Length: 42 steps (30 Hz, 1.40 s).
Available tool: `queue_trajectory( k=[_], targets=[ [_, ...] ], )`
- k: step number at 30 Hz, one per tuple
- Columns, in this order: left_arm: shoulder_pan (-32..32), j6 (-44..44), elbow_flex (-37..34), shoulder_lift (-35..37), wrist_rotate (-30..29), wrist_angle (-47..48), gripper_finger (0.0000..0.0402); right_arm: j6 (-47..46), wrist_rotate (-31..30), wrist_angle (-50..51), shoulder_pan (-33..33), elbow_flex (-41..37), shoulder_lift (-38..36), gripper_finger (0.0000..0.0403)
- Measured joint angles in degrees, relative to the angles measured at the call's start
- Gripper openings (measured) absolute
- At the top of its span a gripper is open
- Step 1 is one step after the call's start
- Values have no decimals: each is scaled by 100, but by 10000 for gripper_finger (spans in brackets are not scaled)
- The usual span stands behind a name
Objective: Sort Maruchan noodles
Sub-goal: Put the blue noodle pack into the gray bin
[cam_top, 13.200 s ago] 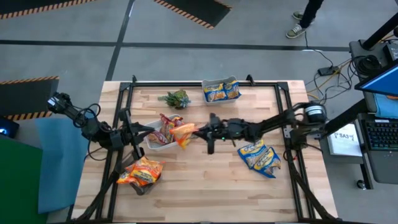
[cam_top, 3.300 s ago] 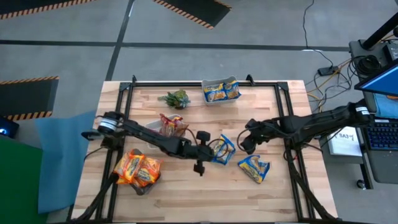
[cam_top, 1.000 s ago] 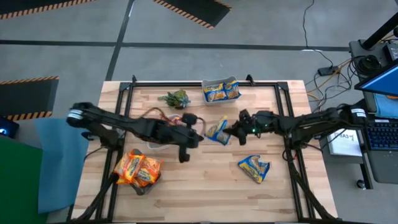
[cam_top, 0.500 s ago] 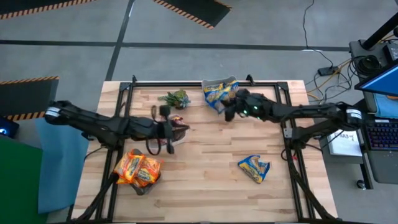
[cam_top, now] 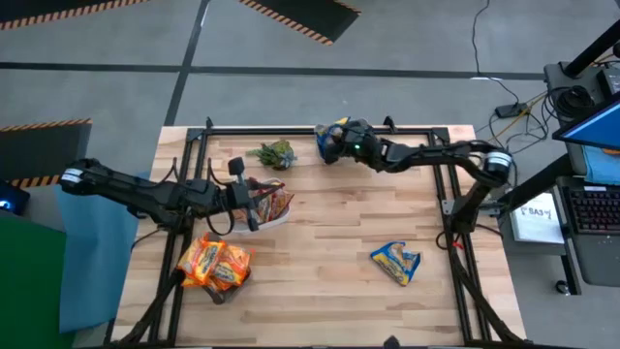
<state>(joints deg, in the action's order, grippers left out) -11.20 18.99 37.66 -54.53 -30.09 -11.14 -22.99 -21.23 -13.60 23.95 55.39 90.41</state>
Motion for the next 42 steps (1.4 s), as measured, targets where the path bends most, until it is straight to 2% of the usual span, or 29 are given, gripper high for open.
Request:
queue_trajectory(
  k=[3, 9, 14, 24, 29, 33, 40, 42],
  targets=[
    [-1, 0, -89, 91, 2, 44, 0, 8, -321, 99, 67, 310, 437, 27],
    [-1, 0, -159, 151, 2, 60, 0, 6, -300, 234, 85, 866, 1087, 27],
    [-1, -43, -115, 110, 5, 130, 0, -98, -304, 1011, 85, 1278, 1295, 47],
    [-1, -149, -115, 108, 11, 278, 0, -80, -345, 2510, 85, 1587, 893, 163],
    [-5, -155, -115, 106, 16, 317, 0, -191, -435, 3297, 85, 1786, 439, 185],
    [-5, -155, -115, 105, 13, 315, 0, -74, -429, 3361, 100, 1972, 195, 154],
    [-5, -153, -110, 105, 13, 308, 0, 452, -197, 3101, 166, 2293, 387, 27],
    [-5, -153, -109, 105, 13, 307, 0, 503, -167, 3023, 202, 2332, 547, 15]
  ],
)
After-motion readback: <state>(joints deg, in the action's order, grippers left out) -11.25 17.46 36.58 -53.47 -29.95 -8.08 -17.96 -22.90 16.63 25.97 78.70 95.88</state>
